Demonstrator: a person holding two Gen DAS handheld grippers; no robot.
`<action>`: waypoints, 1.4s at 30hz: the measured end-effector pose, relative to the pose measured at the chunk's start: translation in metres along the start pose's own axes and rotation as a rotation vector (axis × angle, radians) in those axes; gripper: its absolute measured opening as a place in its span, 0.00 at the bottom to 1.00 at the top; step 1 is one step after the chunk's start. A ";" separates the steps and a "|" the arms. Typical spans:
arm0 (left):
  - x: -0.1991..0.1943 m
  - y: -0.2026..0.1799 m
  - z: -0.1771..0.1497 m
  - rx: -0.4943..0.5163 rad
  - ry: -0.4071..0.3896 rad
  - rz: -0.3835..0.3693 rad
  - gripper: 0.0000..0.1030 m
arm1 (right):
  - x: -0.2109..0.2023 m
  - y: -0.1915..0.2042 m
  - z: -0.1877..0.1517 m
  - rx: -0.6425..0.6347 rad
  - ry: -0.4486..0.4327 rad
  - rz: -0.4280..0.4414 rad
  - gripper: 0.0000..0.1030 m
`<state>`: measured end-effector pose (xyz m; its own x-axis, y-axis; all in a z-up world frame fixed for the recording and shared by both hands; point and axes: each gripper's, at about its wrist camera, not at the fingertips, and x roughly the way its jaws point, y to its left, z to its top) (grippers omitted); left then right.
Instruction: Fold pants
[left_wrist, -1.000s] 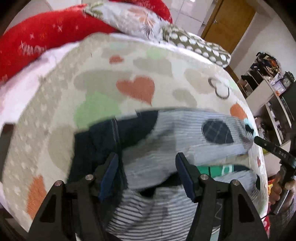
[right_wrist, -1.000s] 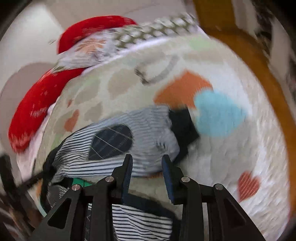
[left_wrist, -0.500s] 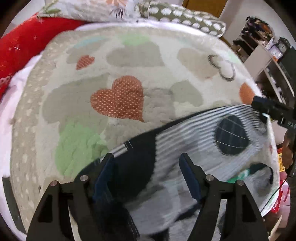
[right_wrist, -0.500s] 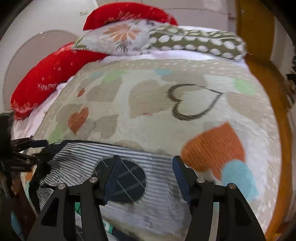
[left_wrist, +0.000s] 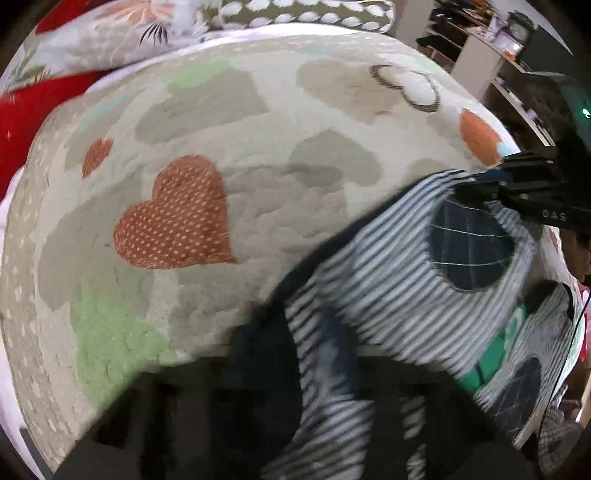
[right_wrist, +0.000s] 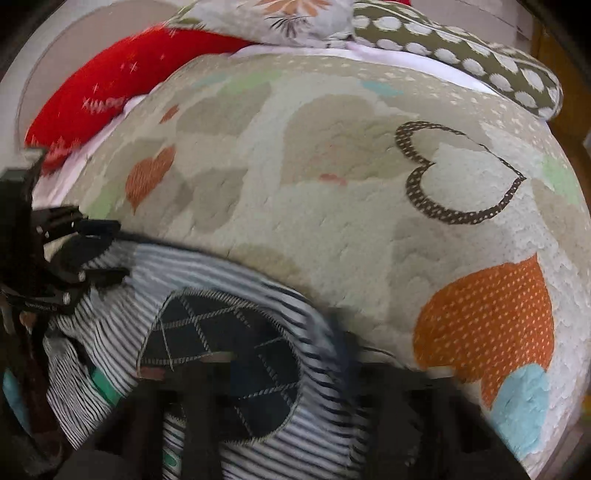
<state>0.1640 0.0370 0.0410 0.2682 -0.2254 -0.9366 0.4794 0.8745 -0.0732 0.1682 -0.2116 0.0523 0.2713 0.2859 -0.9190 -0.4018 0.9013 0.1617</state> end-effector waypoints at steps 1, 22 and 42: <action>-0.005 -0.004 -0.001 0.004 -0.005 0.005 0.06 | -0.002 0.001 -0.002 0.012 -0.004 0.012 0.07; -0.111 -0.101 -0.136 0.007 -0.300 0.223 0.07 | -0.118 0.089 -0.122 -0.019 -0.263 -0.055 0.06; -0.156 -0.086 -0.249 -0.256 -0.400 0.129 0.53 | -0.152 0.081 -0.287 0.316 -0.428 -0.020 0.38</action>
<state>-0.1271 0.1036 0.1085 0.6361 -0.2117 -0.7420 0.2140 0.9723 -0.0939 -0.1568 -0.2759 0.1015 0.6351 0.3152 -0.7052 -0.1280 0.9433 0.3064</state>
